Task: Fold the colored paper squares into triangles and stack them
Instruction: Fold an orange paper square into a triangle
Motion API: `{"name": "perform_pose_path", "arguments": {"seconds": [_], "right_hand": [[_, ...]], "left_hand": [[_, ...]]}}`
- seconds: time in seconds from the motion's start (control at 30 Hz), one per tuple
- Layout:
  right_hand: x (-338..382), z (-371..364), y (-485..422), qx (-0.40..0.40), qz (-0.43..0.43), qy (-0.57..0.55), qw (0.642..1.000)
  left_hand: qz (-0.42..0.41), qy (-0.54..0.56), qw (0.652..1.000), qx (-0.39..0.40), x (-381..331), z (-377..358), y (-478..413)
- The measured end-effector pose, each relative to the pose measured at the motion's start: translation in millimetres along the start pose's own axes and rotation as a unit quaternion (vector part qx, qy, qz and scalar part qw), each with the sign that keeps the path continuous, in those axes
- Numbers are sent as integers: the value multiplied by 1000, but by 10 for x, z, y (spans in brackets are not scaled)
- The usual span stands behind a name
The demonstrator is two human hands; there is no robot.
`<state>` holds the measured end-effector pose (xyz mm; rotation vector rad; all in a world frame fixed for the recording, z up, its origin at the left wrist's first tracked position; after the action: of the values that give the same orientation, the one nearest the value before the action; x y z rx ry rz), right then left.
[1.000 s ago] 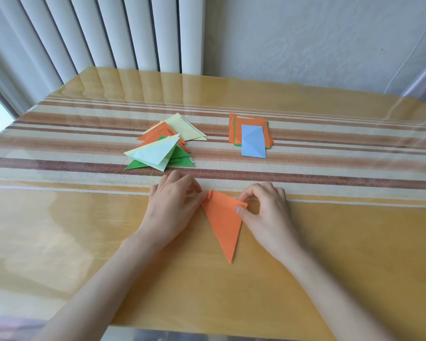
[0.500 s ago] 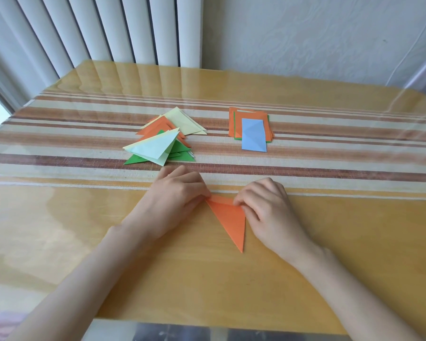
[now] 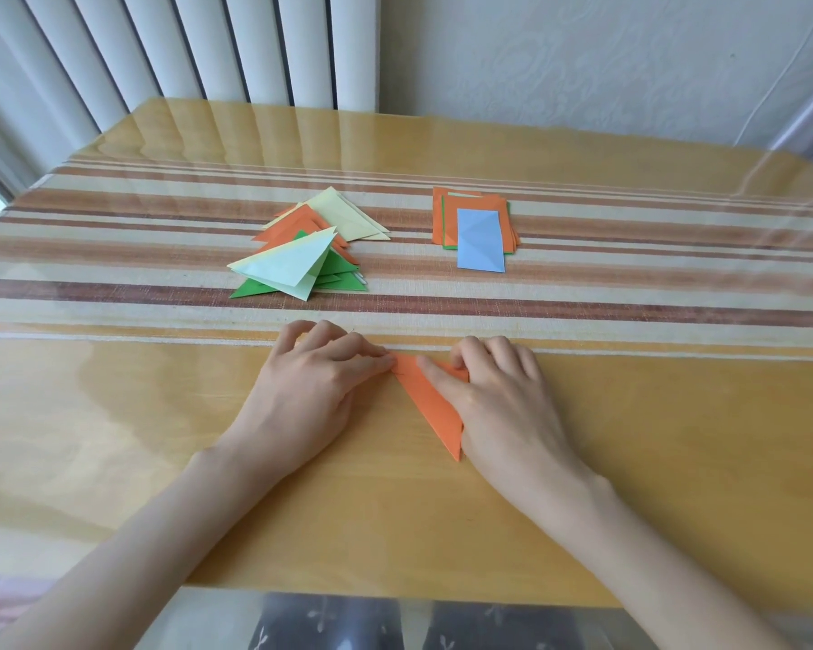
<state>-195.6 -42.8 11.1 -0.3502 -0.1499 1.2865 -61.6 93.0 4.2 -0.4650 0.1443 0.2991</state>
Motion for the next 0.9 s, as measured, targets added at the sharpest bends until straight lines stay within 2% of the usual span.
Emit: {"name": "perform_pose_path", "arguments": {"seconds": [0.3, 0.5, 0.6, 0.7, 0.77, 0.9], "right_hand": [[-188, 24, 174, -34, -57, -4, 998], [-183, 39, 170, -20, -84, -68, 994], [-58, 75, 109, 19, -59, -171, 983], [43, -7, 140, 63, -10, -138, 988], [35, -47, 163, 87, -7, -114, 990], [69, -23, 117, 74, -19, -118, 990]], "left_hand": [[15, -15, 1000, -2, -49, -26, 9], [7, -29, 998, 48, -82, -18, -3], [-6, -36, 996, 82, -81, 5, 13], [-19, -26, 994, 106, -78, 38, 48], [-26, -16, 994, 106, -77, 54, 71], [-15, 34, 996, 75, -33, 49, 80]]}}
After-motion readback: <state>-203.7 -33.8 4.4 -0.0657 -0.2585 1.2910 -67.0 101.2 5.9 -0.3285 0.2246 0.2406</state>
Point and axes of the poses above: each hand's wrist, its own y-axis away from the middle knuckle, its own z-axis out of the back of the hand, x = y × z, the point moved 2 cm from there along -y, towards the middle knuckle, and after that the axes turned 4 degrees about y, right-handed, at the moved point
